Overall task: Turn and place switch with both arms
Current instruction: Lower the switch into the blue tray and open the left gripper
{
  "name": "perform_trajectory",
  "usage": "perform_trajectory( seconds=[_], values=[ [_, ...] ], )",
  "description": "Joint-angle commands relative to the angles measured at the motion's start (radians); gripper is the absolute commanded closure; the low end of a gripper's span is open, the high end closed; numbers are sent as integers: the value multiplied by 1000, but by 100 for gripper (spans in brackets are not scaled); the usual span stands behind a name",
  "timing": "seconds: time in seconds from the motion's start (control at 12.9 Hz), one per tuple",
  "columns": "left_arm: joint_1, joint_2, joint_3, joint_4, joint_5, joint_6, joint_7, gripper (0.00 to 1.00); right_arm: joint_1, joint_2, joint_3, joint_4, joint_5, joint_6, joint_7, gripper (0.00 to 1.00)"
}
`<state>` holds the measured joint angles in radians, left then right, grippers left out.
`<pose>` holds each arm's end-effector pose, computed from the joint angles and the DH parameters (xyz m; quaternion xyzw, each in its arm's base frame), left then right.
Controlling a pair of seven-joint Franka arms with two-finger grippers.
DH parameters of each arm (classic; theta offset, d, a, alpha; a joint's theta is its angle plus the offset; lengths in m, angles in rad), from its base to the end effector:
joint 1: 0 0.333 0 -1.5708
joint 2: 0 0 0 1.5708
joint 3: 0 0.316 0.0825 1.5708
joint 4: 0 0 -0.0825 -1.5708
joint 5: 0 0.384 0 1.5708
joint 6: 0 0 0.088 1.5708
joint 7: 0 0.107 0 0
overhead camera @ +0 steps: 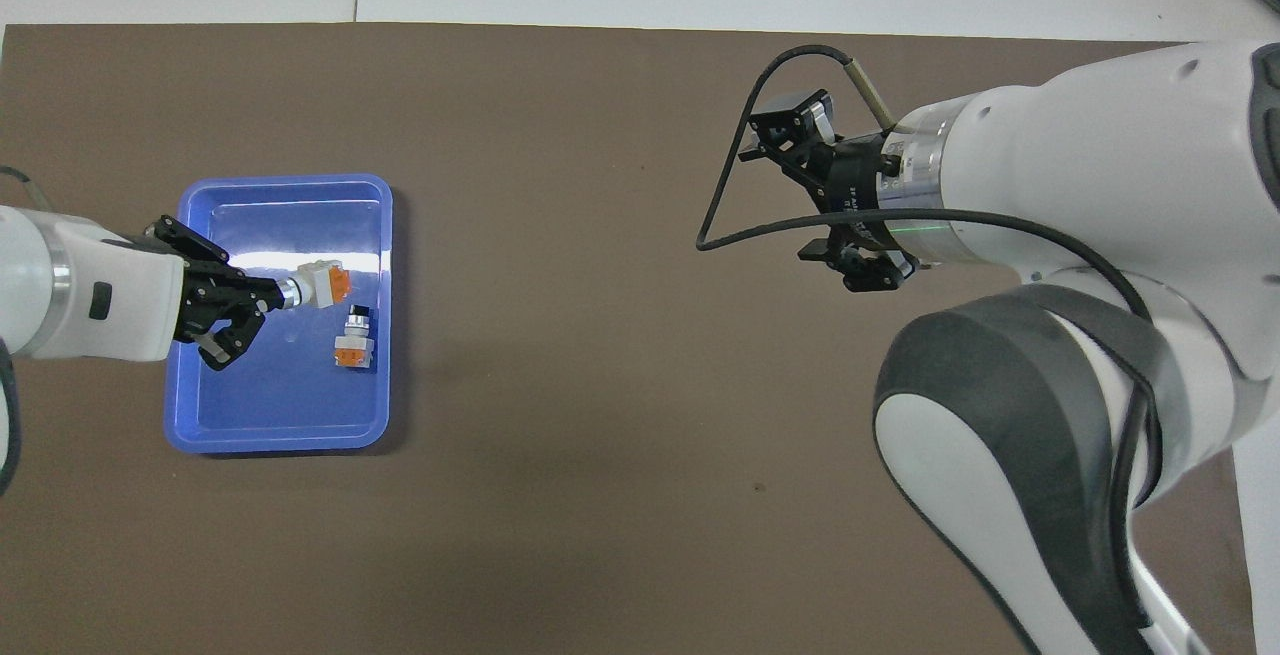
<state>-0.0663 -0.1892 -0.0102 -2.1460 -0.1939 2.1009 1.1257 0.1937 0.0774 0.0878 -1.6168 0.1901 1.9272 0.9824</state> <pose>0.5090 -0.0485 0.4983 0.8430 -0.5262 0.1051 0.0384 0.5813 0.1798 0.5940 -0.9204 0.3610 -0.0370 0.1455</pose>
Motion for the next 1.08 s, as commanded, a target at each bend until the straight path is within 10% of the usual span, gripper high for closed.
perform_trajectory(
  seconds=[0.0, 0.93, 1.0],
  values=[
    [58, -7, -11, -68, 63, 50, 209, 100, -91, -19, 9, -12, -46, -53, -210, 0],
    [25, 185, -16, -52, 268, 73, 284, 100, -229, -139, 9, -46, -170, -295, -600, 0],
    [10, 185, -14, -43, 271, 64, 278, 74, -229, -140, 9, -55, -155, -281, -594, 0]
  ],
)
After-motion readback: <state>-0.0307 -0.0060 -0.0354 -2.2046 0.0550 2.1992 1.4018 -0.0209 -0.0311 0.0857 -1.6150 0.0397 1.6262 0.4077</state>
